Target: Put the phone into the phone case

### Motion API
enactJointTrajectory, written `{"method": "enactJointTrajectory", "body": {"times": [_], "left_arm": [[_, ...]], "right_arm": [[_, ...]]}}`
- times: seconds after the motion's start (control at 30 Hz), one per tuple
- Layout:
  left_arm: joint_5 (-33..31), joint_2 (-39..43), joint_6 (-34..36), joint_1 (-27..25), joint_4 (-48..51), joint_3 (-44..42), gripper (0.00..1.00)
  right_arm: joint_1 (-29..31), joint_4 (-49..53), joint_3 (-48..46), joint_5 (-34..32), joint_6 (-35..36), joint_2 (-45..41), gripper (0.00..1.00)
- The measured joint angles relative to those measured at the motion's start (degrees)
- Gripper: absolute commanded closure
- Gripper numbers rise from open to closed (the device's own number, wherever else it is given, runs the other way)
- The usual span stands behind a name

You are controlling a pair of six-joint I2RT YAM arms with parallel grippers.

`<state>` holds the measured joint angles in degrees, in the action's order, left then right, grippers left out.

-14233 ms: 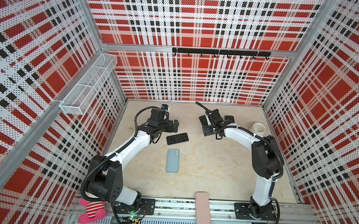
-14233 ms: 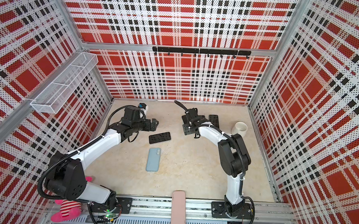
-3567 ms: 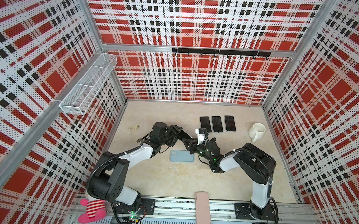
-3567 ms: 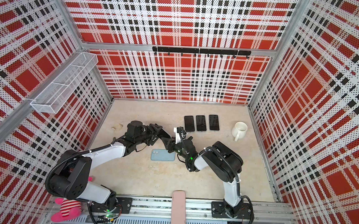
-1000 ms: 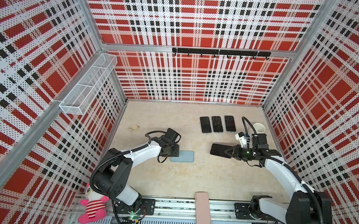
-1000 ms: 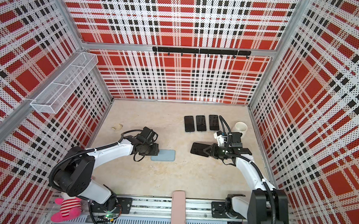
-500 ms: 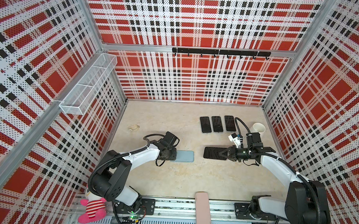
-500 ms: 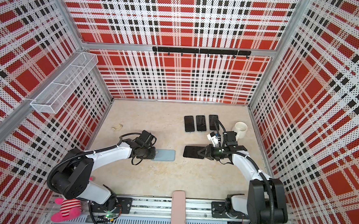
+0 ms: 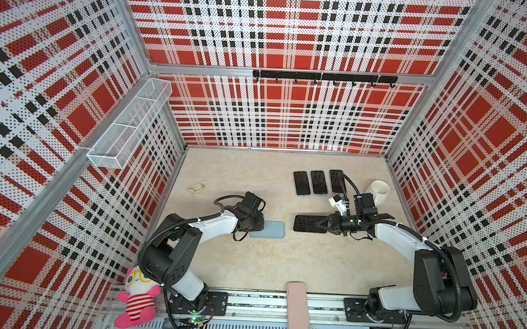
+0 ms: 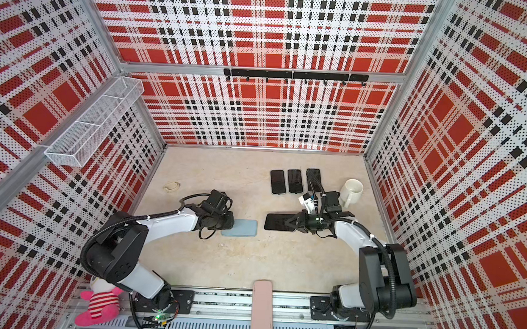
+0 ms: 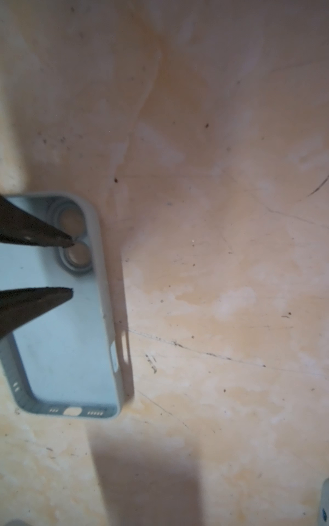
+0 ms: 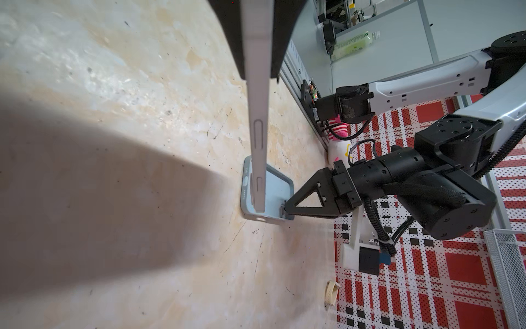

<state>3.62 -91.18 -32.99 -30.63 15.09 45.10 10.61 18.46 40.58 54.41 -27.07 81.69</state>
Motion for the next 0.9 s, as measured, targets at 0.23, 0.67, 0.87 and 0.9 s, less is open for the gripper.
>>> {"method": "enactJointTrajectory", "body": {"times": [0.23,0.67,0.87,0.9], "left_arm": [[-2.45,4.39,0.57,0.24,1.9,0.96,0.64],[-1.73,8.98,-0.87,3.17,0.35,-9.27,0.66],[-0.83,7.37,-1.77,2.91,-3.23,-9.27,0.73],[-0.76,7.17,-1.97,2.89,-3.61,-9.27,0.74]], "right_arm": [[4.7,-4.72,0.94,0.22,-2.67,5.38,1.0],[10.6,-12.83,5.4,0.37,-8.68,14.88,1.0],[10.6,-12.41,6.45,-0.26,-7.96,15.67,1.0],[10.6,-12.22,6.45,-0.42,-7.76,15.89,1.0]]}}
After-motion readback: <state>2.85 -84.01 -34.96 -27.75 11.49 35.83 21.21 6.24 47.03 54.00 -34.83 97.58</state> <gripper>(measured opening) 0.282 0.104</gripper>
